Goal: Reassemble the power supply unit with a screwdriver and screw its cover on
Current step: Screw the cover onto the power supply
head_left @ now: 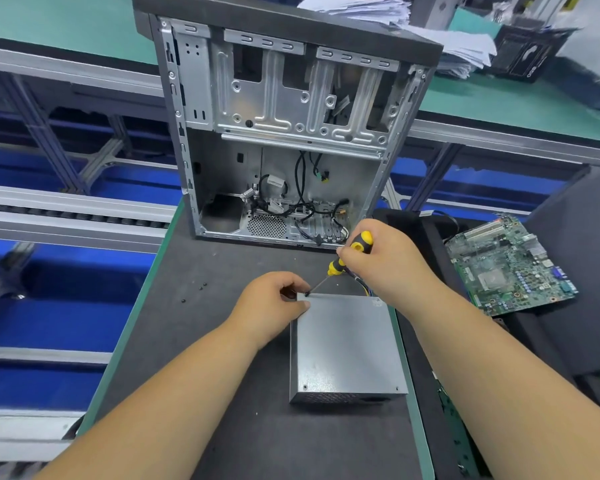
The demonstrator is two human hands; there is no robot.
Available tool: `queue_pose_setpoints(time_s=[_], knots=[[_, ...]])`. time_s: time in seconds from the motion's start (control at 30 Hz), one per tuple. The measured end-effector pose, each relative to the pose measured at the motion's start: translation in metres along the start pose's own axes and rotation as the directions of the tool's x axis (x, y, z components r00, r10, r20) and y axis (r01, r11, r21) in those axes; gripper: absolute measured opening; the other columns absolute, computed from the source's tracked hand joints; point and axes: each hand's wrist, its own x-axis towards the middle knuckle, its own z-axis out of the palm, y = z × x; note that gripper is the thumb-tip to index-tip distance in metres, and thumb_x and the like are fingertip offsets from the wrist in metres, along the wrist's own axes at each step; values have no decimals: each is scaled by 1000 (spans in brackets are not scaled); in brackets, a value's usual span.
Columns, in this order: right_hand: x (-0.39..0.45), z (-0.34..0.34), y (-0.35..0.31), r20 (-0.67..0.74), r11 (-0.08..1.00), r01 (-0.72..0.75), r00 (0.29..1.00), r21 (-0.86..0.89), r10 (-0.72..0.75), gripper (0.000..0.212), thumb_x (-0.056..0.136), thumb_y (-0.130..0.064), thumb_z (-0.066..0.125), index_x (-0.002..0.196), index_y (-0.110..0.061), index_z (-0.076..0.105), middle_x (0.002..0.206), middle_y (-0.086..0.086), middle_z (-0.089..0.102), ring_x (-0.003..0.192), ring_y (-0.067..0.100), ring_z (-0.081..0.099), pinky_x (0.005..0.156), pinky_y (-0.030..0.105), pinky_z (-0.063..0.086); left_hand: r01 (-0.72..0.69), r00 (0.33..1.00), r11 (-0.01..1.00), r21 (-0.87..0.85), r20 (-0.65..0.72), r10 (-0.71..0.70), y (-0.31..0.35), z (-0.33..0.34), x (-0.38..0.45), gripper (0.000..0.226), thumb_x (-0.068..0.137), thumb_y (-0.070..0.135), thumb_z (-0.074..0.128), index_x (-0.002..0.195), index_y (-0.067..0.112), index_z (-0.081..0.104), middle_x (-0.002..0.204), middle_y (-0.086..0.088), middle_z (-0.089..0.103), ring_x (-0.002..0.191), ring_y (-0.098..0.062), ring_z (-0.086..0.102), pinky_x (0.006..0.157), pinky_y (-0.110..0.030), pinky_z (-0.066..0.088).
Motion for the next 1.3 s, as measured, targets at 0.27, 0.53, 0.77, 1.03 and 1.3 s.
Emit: queue_pose_setpoints(time_s=[0.27,0.53,0.77,1.03,1.3], knots=[[-2,-12,-22,173,986,103,982,-131,-80,13,88,-32,68,87,-25,57,78,-2,62,71,15,57,63,33,48,-28,996,979,204,-81,45,0,4,4,12,81,35,74,72,39,67,77,17,66,76,0,59,60,-15,41],[7,-26,-61,400,791,325,910,-518,-112,8,90,-25,68,92,-30,61,73,-15,51,71,8,51,52,21,31,-125,979,918,376,-102,176,-3,6,4,12,87,39,66,83,28,68,79,12,57,73,-9,53,56,-21,35],[13,0,-64,142,630,217,975,-746,-169,45,98,-52,41,67,-19,43,64,-2,45,59,19,44,47,27,23,-145,977,920,365,-96,192,-5,5,1,13,90,37,64,94,27,70,87,9,62,77,-10,53,63,-25,39],[9,-18,-55,327,730,419,904,-540,-277,25,91,-33,60,81,-19,41,72,-4,43,71,22,47,48,30,25,-62,979,895,442,-146,141,11,12,-7,16,92,34,61,98,22,69,93,2,66,86,-19,60,69,-29,47],[15,-13,-49,337,738,461,883,-493,-327,11,91,-19,55,95,-14,45,95,2,49,69,22,46,49,30,26,11,976,838,545,-186,109,21,20,-10,18,94,30,59,93,13,66,92,-2,66,87,-25,58,67,-32,45]])
